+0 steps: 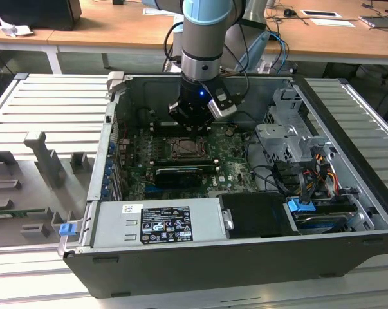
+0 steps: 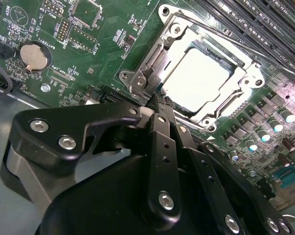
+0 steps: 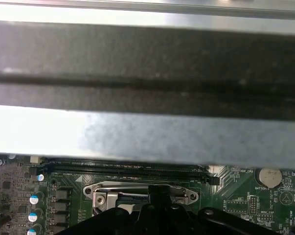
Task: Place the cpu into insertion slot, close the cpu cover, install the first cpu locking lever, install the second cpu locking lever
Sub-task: 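Install the second cpu locking lever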
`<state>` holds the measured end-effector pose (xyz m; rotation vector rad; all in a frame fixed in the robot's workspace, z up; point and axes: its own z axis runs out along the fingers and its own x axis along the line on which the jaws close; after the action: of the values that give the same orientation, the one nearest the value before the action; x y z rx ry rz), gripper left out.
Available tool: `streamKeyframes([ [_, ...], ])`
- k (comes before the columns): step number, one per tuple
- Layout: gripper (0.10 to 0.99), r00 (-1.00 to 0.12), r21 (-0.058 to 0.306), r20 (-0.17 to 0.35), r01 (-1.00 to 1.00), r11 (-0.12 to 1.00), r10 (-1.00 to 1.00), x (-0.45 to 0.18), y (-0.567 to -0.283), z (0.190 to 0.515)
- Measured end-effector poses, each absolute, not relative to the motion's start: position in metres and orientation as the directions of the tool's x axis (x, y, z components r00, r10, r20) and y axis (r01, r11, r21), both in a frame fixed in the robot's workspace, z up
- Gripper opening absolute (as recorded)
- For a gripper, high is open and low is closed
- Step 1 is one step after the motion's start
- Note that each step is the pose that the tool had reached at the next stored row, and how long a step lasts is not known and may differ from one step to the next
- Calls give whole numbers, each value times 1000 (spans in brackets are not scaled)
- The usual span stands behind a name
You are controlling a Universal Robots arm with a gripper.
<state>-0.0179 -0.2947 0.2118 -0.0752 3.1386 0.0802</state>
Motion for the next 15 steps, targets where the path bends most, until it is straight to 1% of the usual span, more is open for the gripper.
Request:
streamKeyframes([
  [9,106,-999,50,-2,-48,998,-48,-18,-296,217],
  [15,106,-999,50,-2,-48,998,-48,-18,-301,217],
])
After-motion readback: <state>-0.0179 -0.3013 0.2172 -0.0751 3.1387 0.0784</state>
